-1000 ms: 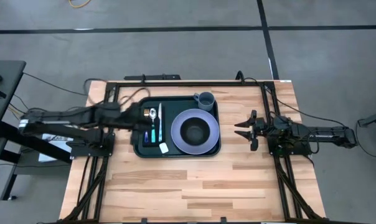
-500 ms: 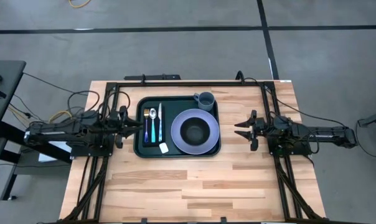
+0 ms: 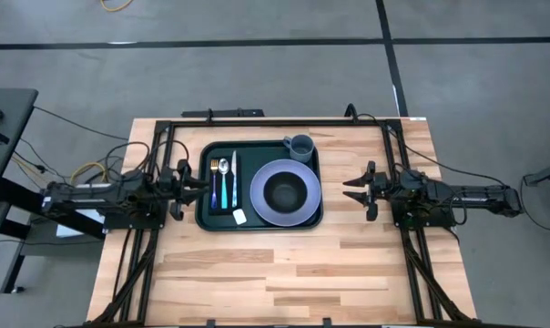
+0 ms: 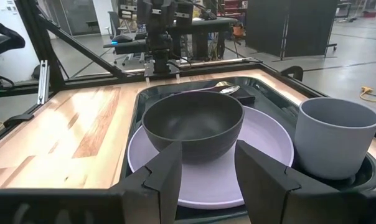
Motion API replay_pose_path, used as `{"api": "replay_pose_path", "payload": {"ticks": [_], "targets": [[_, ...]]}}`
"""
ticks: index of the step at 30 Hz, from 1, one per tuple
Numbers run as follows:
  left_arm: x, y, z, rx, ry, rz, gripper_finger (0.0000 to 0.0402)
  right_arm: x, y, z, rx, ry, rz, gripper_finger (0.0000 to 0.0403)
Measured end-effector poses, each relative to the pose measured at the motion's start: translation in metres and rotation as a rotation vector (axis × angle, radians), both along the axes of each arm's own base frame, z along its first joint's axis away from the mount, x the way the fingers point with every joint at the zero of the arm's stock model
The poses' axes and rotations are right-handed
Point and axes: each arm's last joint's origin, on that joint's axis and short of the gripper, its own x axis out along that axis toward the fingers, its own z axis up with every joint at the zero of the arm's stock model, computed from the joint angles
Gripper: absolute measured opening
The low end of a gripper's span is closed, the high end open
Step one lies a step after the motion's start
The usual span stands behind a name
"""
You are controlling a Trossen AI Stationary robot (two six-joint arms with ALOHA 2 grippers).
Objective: Set up tray
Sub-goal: Return to Home Position
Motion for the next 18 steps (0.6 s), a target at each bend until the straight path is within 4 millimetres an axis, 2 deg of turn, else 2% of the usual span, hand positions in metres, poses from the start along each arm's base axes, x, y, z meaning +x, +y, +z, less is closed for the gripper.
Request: {"api": "replay_pose_path", "payload": {"ticks": [9,13,18], "targets": [[-0.003,0.0,-0.014,0.037,0.0,0.008,0.0091,0.0,0.0,0.0,0.0,0.0,0.0,0.0138],[-0.003,0.0,-0.024,0.084,0.101,0.031,0.0091,0.0,0.0,0.0,0.0,0.0,0.0,0.0138],[-0.002,0.0,-0.026,0.145,0.13,0.017,0.0091,0.0,0.0,0.0,0.0,0.0,0.0,0.0138]]}}
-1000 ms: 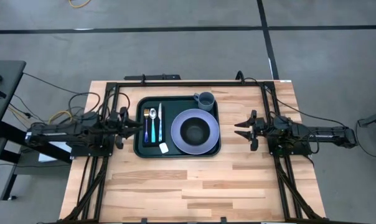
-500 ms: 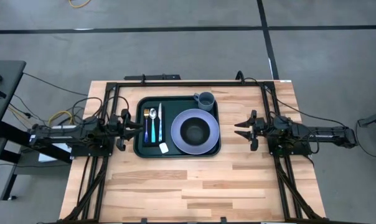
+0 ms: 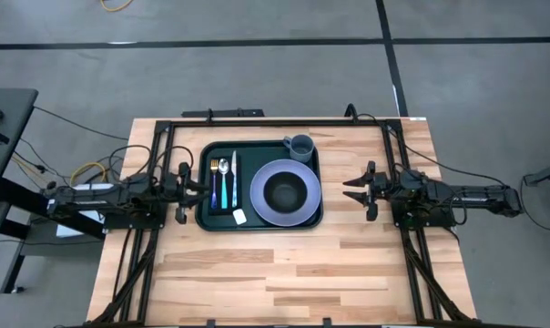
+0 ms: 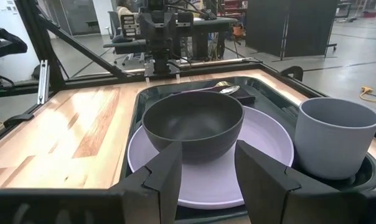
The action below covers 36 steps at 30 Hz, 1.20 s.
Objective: Set up tray
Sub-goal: Return to Home Position
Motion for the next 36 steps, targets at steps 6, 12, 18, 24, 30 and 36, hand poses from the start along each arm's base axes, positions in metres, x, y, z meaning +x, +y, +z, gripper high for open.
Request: {"api": "replay_pose_path", "payload": {"ticks": [6,12,18,24,30,36], "targets": [[0.0005,0.0,-0.0007,-0.014,0.007,-0.001,0.0091,0.0,0.0,0.0,0.0,0.0,0.0,0.0138],[0.0005,0.0,-0.001,-0.012,0.008,-0.001,0.0091,0.0,0.0,0.0,0.0,0.0,0.0,0.0138],[0.0006,0.0,-0.0014,-0.015,0.01,-0.001,0.0091,0.0,0.0,0.0,0.0,0.0,0.0,0.0138],[0.0006,0.0,-0.0017,-0.014,0.011,-0.001,0.0091,0.0,0.0,0.0,0.0,0.0,0.0,0.0138],[0.0006,0.0,-0.0018,-0.016,0.011,-0.001,0.0091,0.0,0.0,0.0,0.0,0.0,0.0,0.0138],[0.0006,0.0,-0.0018,-0.019,0.012,-0.001,0.0091,0.0,0.0,0.0,0.0,0.0,0.0,0.0138]]}}
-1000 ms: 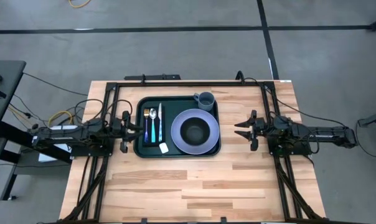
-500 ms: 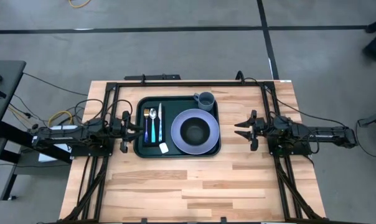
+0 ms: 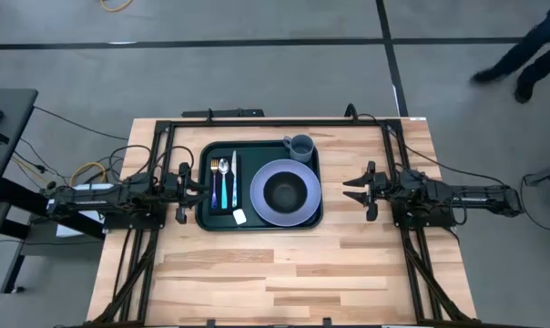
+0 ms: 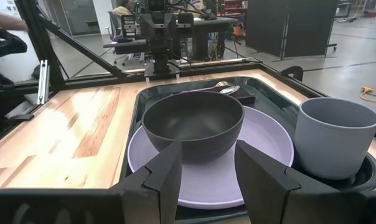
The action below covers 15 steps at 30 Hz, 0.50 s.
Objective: Set up tray
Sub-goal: Return to Home Position
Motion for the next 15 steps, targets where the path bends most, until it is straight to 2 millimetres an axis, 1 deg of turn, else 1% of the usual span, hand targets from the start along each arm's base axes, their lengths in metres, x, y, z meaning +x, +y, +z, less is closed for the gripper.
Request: {"api": "replay_pose_path", "payload": {"ticks": [15], "targets": [[0.0,0.0,-0.0002,-0.007,0.0,0.0,0.0091,0.0,0.0,0.0,0.0,0.0,0.0,0.0138]]}}
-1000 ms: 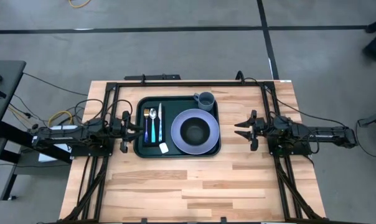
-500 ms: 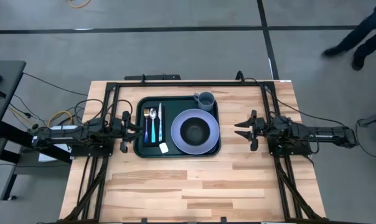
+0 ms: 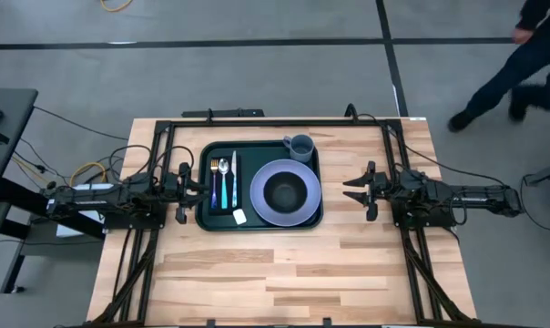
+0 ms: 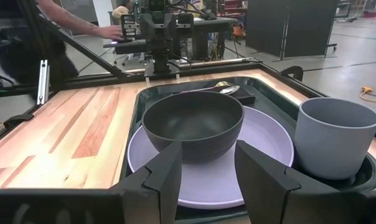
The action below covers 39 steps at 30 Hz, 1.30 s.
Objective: Set up tray
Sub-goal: Return to Home Position
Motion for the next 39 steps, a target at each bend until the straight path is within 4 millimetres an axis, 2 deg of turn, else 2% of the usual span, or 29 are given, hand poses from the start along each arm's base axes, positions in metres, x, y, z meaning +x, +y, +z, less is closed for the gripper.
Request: {"api": "replay_pose_path", "payload": {"ticks": [39], "targets": [[0.0,0.0,0.0,-0.016,-0.001,-0.001,0.0091,0.0,0.0,0.0,0.0,0.0,0.0,0.0138]]}}
